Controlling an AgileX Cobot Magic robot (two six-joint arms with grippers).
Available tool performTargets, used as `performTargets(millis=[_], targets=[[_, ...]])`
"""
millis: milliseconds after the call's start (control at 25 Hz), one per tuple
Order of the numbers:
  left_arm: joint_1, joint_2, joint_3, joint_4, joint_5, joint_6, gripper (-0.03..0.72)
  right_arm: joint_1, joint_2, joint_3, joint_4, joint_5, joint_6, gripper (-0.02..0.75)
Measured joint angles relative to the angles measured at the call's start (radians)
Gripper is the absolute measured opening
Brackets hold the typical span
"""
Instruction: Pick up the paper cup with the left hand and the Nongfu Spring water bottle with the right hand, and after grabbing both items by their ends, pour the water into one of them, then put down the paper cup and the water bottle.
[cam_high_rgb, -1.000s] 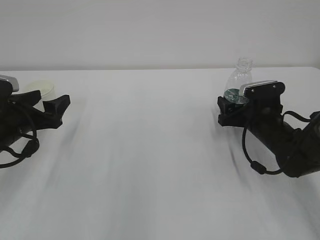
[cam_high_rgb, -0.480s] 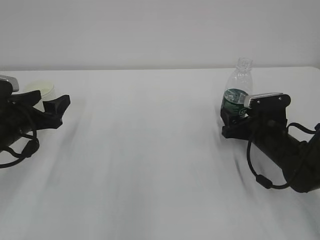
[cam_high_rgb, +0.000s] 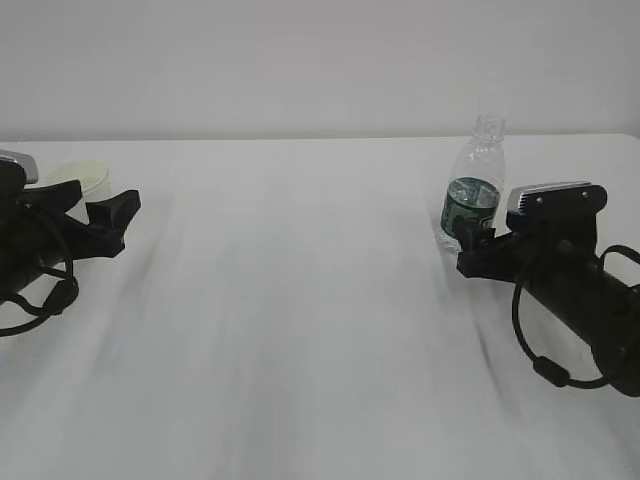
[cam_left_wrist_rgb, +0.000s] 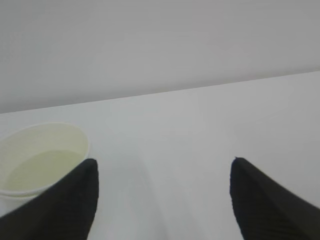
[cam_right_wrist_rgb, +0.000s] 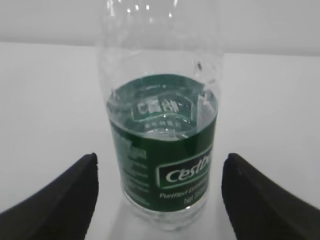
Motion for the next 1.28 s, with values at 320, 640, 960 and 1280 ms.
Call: performTargets(millis=[320, 640, 960, 1280], targets=[[0.000, -0.062, 0.000, -0.002, 0.004, 0.000, 0.587, 0.000, -0.099, 0.054, 0.018, 0.000, -0.004, 0.577], [0.000, -0.186, 0.005, -0.021, 0.033, 0.000, 0.587, 0.000, -0.178, 0.089, 0.022, 0.002, -0.012, 0.577], [0.000, -0.307, 0.008, -0.032, 0.134, 0.000, 0.587, 0.000, -0.316, 0.089, 0.043, 0.097, -0.019, 0.577], [0.000, -0.485, 0.011, -0.051, 0.286, 0.002, 0.587, 0.000, -0.478, 0.095, 0.046, 0.270, -0.032, 0.577]])
